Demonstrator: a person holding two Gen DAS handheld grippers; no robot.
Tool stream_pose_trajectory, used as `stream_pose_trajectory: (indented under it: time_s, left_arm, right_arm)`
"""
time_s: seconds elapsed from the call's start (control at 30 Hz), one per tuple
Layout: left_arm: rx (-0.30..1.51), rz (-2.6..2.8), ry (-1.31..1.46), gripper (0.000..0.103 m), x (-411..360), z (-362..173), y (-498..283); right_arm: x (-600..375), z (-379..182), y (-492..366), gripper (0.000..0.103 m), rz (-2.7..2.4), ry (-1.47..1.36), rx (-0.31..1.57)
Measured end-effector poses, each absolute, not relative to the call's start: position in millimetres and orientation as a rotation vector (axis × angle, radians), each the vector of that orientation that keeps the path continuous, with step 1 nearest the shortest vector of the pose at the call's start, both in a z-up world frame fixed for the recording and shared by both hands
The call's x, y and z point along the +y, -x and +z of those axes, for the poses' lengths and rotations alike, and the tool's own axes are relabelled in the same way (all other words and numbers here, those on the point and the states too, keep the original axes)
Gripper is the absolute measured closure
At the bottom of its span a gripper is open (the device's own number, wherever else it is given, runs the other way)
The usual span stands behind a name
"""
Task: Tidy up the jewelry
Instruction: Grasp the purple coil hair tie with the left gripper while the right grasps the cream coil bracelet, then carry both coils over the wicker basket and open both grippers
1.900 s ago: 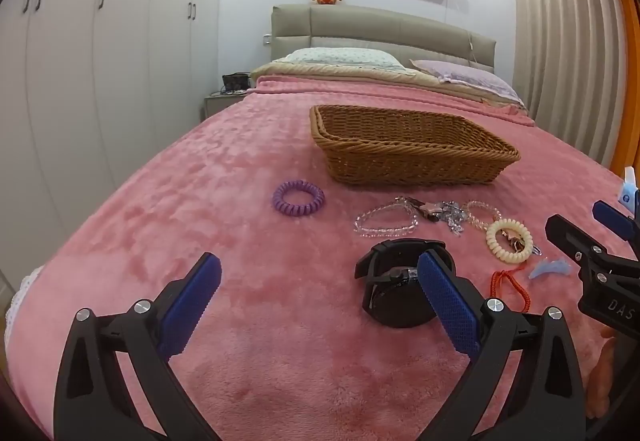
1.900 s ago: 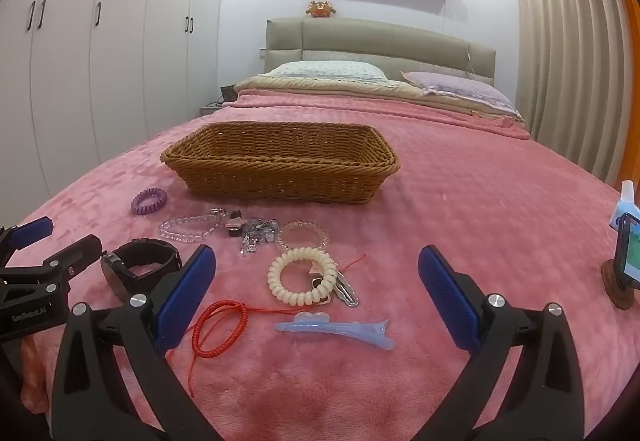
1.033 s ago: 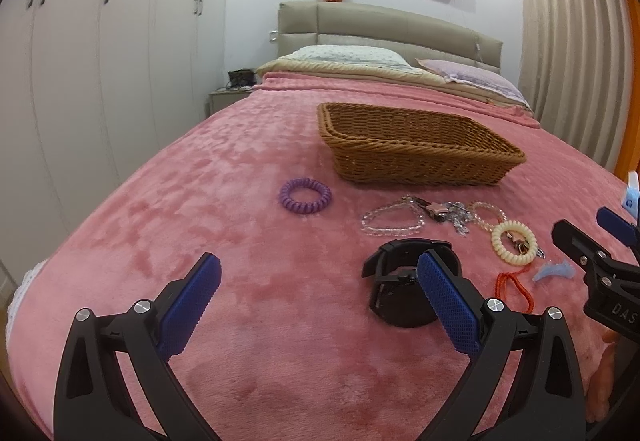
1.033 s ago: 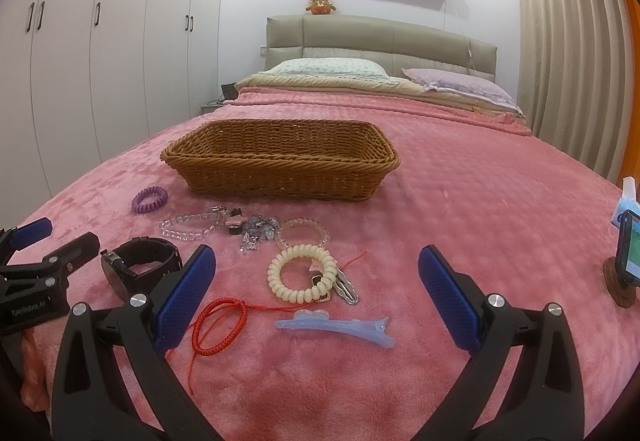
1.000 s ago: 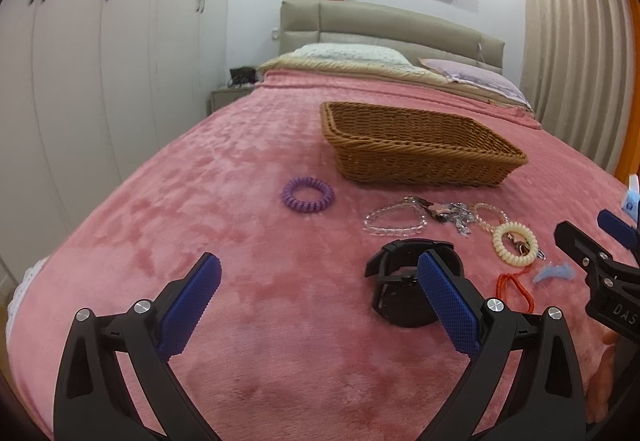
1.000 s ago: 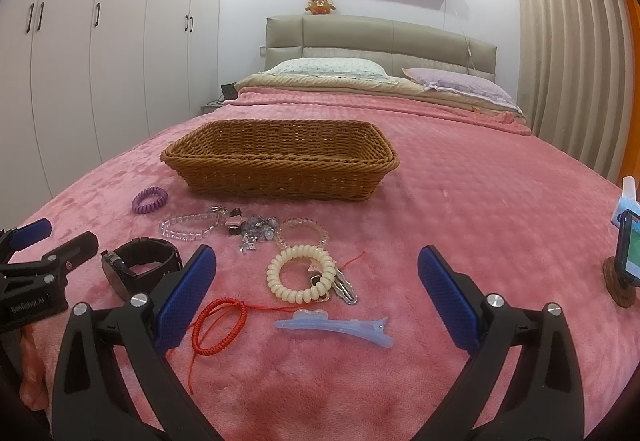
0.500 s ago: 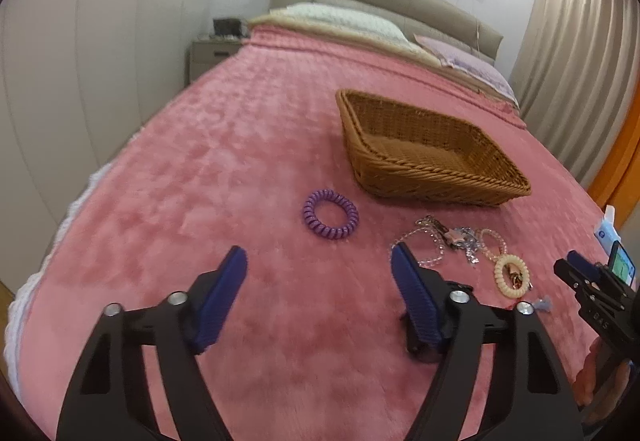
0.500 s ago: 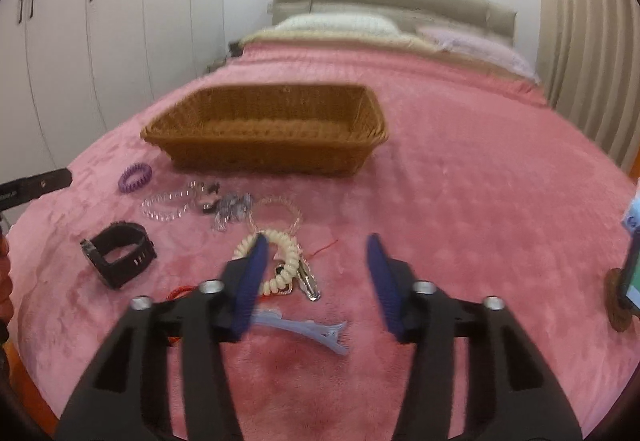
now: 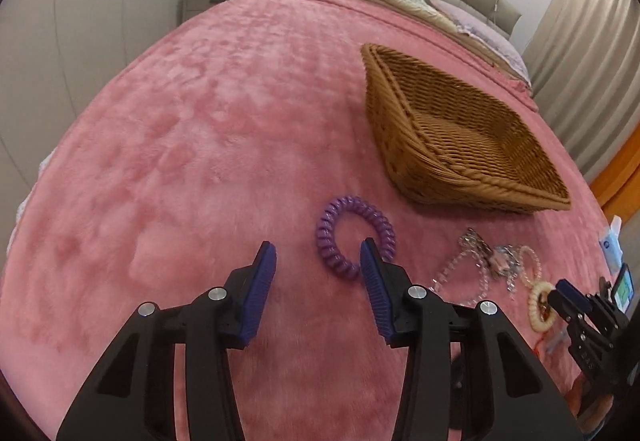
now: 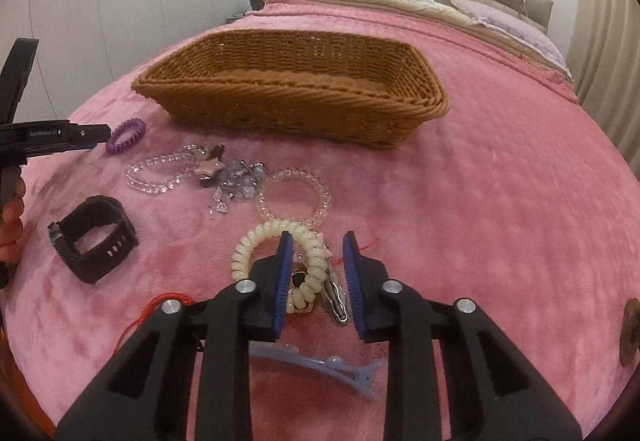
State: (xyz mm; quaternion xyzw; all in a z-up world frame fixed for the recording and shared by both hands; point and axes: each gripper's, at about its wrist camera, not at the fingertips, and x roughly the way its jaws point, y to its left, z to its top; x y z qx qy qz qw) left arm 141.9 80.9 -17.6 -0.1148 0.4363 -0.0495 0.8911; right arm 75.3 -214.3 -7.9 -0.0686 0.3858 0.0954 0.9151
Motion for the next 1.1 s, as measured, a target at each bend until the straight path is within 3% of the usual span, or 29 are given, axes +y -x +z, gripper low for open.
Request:
stream_pose_trajectory:
  time_s: [0.33,0.47,0.5,0.87,1.1]
  left_arm:
    - [0.901,-0.060,0.170,0.064,67.2,-21.1,-155.4]
    - [0.890,-0.062,0.097,0.092,56.9,-20.8,-150.3]
    - [0.877,-0.063,0.092,0.094,55.7,-19.7,-147.8]
    - [0.673,-0.201,0.182,0.095,51.2,33.0,-88.4]
    - [0.584,-0.247,0.165,0.094,21.9,79.9,-104.8]
  right_arm:
    - [-210.7,-13.4,-78.4,0.088,0.216,0.159,0.800]
    - [-211.0,-10.1,-73.6,0.088,0.222,0.154,0.773]
    - [-211.3,-8.9,-72.1,0.088,0.223,0.152,0.763]
    - [-224.9,26.9,-49.6,0.088,0.259,0.072,0.638]
    - [-222.8,74.9,-65.3,0.088,0.271,0.066,0.538]
